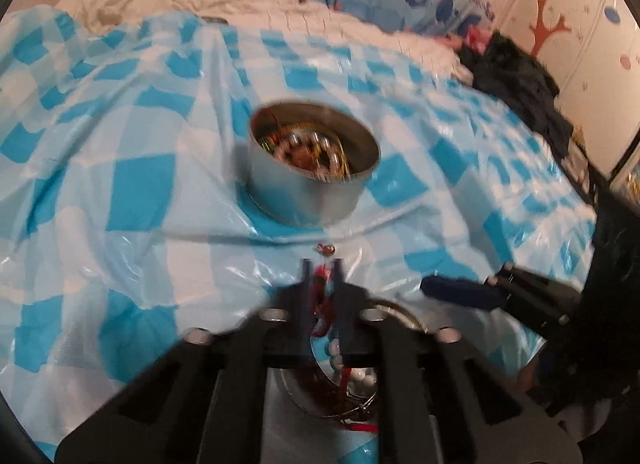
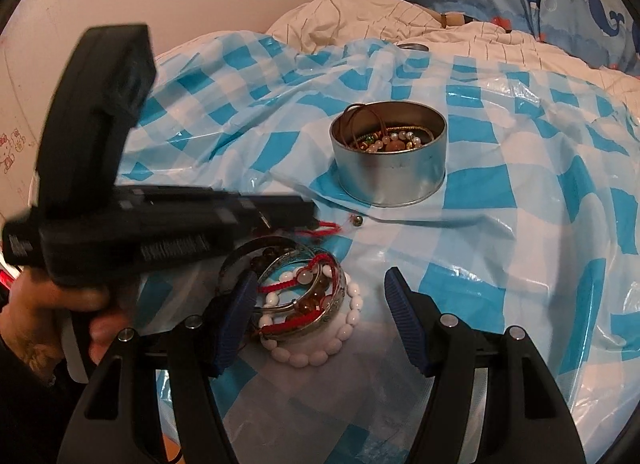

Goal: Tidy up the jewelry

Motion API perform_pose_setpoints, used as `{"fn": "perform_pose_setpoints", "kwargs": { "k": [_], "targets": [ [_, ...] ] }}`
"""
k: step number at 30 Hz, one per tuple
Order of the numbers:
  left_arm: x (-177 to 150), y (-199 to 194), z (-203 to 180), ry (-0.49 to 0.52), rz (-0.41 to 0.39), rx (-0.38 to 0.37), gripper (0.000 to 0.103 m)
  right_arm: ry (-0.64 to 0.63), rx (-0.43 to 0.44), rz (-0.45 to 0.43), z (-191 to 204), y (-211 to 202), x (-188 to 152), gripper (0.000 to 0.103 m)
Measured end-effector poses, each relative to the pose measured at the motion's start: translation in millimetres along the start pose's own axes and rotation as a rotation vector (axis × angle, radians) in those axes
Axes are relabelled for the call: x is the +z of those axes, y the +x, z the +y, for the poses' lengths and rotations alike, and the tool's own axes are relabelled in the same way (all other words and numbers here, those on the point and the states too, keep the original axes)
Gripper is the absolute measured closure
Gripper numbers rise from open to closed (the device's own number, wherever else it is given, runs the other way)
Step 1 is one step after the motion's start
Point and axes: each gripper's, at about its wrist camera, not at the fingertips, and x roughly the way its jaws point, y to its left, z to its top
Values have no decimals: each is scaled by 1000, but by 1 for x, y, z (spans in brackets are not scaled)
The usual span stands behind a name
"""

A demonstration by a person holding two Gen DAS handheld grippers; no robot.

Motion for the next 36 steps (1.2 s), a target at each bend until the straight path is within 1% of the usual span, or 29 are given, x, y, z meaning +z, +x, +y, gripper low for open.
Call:
{"fn": "perform_pose_setpoints", "kwargs": {
  "k": [3,5,6,7,8,9,12,14,17,18,19,20,21,22,26,27,28,29,31,32,36],
  "targets": [
    [6,-21,12,-57,-86,-14,103,-54,2,-25,10,-4,-1,39],
    [10,-32,19,-83,-127,-13,103,-124,9,-65,22,-11,-2,39],
    [10,-36,21,-94,-142,-13,103,-147,31,-77,28,-13,-3,39],
    [11,-40,24,-107,-155,-14,103,-153,90,-80,32,-15,-3,39],
    [12,-41,26,-113,-159,-15,103,-136,137,-68,32,-15,-2,39],
    [12,-42,27,-118,-164,-13,103,-118,165,-56,31,-13,-2,39],
    [12,-40,27,-119,-152,-21,103,-78,158,-50,23,-11,-2,39],
    [12,-31,24,-107,-103,-54,103,-47,159,-49,16,-11,0,39],
    [7,-14,16,-89,-29,-67,100,-54,153,-49,18,-11,0,39],
    [5,-10,15,-87,-16,-63,91,-62,152,-47,20,-11,-1,39],
    [4,-6,13,-89,-5,-60,72,-76,151,-43,23,-11,-1,39],
    [4,-3,13,-100,5,-62,61,-87,148,-41,26,-11,-2,39],
    [3,0,14,-112,9,-56,48,-99,147,-38,28,-10,-2,39],
    [3,2,14,-117,13,-51,47,-103,147,-37,29,-10,-4,39],
    [-2,14,11,-111,62,-56,49,-103,148,-32,28,-9,-3,39],
    [-3,16,10,-99,71,-59,63,-101,148,-30,27,-9,-3,39],
    [-4,19,7,-77,89,-49,87,-97,148,-25,26,-8,-3,39],
    [-5,22,2,-40,104,-9,92,-96,147,-22,26,-8,-4,39],
    [-5,20,-1,-10,98,10,95,-97,146,-18,26,-7,-4,39],
    [-3,15,-1,-8,79,18,95,-96,146,-16,26,-7,-4,39],
    [5,-10,12,-58,-23,20,95,-101,156,-12,28,-6,-5,39]
  ]
}}
